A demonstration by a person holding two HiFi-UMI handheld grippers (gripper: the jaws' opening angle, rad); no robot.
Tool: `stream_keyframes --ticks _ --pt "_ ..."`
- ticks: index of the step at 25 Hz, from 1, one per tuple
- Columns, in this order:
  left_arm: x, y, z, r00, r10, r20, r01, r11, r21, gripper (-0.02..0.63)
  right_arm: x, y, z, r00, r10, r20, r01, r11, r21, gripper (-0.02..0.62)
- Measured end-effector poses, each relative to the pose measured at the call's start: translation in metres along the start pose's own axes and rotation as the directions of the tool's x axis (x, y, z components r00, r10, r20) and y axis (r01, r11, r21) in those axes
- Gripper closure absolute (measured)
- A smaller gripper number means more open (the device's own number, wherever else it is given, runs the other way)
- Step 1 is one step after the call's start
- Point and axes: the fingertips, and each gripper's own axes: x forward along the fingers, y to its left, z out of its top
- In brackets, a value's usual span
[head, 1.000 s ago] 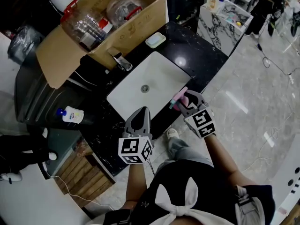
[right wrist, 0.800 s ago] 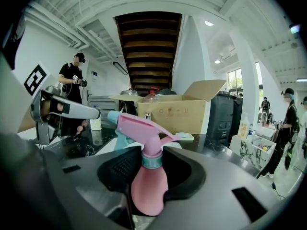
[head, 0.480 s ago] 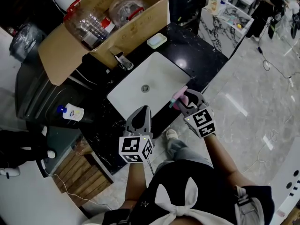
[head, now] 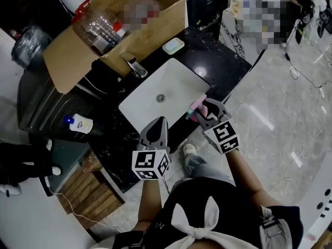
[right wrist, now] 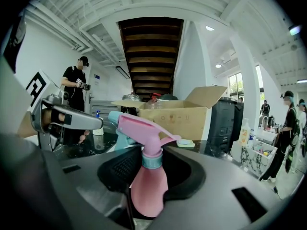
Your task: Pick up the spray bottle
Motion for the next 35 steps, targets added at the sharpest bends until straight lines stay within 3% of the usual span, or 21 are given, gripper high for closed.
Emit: stream_keyframes --ticks 17,35 --pt "-0.007 -0.008 0.005 1.0 -0.019 0.014 0.019 1.0 0.006 0.578 -0.028 0.014 0.043 0.994 0.011 0.112 -0.01 1.0 -0.017 0.454" --pt "-0.016 -0.019 0.005 0.999 -0.036 0.02 0.036 0.999 0.015 0.578 -0.064 0.019 0.07 0.976 -0.036 0.216 0.042 0.999 -0.021 0.456"
